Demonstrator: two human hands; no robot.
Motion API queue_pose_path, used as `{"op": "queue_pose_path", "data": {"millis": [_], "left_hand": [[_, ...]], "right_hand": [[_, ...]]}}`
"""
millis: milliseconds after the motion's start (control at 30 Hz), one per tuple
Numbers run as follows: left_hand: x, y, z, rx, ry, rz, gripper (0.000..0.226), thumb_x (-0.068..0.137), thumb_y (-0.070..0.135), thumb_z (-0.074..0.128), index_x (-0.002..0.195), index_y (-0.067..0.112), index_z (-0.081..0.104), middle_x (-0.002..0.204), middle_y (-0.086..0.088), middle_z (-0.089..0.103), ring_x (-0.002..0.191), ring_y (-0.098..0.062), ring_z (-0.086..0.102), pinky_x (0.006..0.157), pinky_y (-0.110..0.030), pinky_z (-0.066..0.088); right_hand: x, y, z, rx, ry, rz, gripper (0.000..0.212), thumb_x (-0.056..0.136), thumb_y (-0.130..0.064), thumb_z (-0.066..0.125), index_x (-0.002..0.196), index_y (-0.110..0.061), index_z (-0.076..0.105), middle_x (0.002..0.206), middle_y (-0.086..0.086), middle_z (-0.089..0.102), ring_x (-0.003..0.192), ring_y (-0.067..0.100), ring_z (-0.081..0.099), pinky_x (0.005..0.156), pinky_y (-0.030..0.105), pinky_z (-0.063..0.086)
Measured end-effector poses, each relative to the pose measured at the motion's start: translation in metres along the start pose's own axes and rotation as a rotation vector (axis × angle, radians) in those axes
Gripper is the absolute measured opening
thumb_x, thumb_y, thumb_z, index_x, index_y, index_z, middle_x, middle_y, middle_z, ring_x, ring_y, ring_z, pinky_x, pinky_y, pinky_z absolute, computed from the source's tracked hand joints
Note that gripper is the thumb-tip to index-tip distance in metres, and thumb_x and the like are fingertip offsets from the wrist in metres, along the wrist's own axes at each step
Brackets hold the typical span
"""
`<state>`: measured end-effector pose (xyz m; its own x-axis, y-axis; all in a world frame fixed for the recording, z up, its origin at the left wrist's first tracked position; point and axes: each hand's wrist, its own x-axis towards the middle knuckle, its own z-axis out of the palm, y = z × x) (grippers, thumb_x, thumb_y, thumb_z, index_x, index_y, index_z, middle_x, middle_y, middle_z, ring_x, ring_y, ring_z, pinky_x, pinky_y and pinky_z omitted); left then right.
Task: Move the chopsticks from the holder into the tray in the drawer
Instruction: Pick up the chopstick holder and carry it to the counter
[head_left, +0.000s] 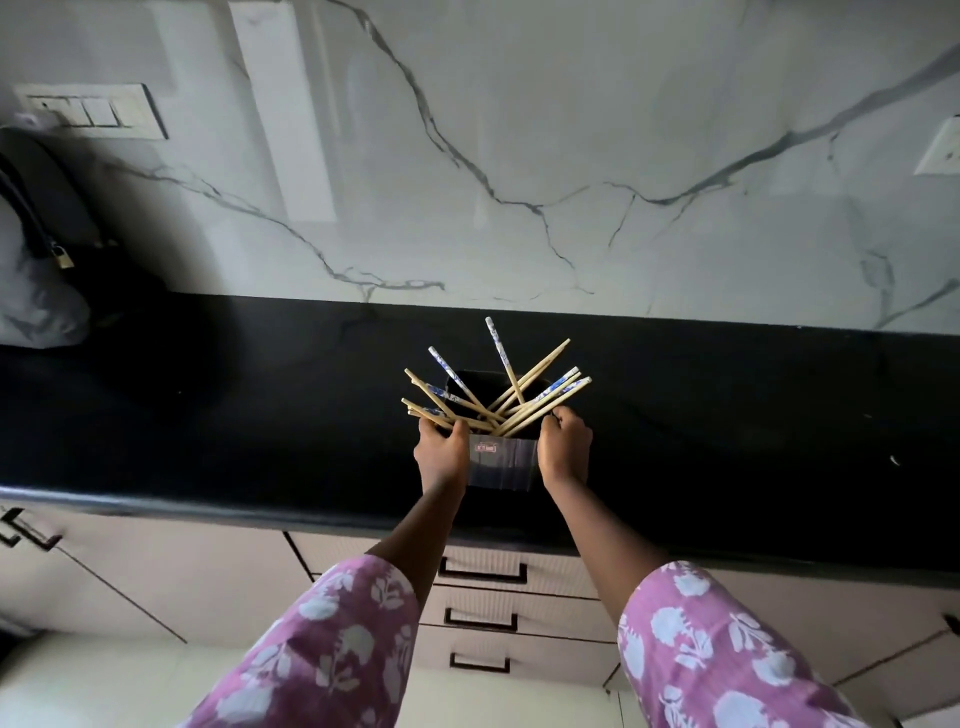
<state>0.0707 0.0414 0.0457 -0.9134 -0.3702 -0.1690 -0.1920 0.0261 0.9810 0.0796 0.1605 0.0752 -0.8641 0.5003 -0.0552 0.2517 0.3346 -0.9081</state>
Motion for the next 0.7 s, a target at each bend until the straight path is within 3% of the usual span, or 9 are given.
{"op": "queue_pose_path", "data": {"millis": [133,300,567,700], "left_hand": [[0.027,0.001,0.016,-0.009,0.019,-0.021,0.034,0.089,0.022,0.056,0.121,0.012,0.051,0.108,-0.008,0.062,0.105,-0.028,0.06,0.097,-0.045,0.048],[0.055,0.002,0.026,-0.012,0.015,-0.045,0.031,0.091,0.019,0.055,0.121,0.01,0.052,0.104,-0.005,0.06,0.091,-0.016,0.057,0.082,-0.031,0.048],[0.073,0.003,0.029,0.032,-0.009,-0.055,0.032,0.091,0.027,0.054,0.12,0.014,0.051,0.109,-0.006,0.061,0.099,-0.02,0.059,0.092,-0.039,0.05],[0.069,0.001,0.022,0.07,-0.035,-0.023,0.031,0.091,0.035,0.055,0.115,0.014,0.055,0.109,-0.006,0.062,0.098,-0.02,0.059,0.084,-0.034,0.048]], "right_hand": [[0.035,-0.004,0.016,-0.008,-0.04,0.041,0.036,0.094,-0.01,0.039,0.126,0.0,0.053,0.129,0.022,0.055,0.118,0.032,0.053,0.099,0.036,0.042],[0.064,-0.006,0.029,-0.035,-0.079,0.087,0.036,0.097,-0.011,0.037,0.129,-0.002,0.05,0.134,0.019,0.052,0.121,0.029,0.053,0.1,0.033,0.042],[0.078,-0.009,0.042,-0.053,-0.071,0.081,0.038,0.096,-0.012,0.037,0.132,-0.004,0.048,0.135,0.019,0.051,0.125,0.029,0.048,0.102,0.034,0.039],[0.071,-0.007,0.04,-0.039,-0.055,0.079,0.042,0.095,-0.019,0.041,0.135,-0.008,0.045,0.137,0.018,0.05,0.124,0.029,0.05,0.102,0.037,0.041]]}}
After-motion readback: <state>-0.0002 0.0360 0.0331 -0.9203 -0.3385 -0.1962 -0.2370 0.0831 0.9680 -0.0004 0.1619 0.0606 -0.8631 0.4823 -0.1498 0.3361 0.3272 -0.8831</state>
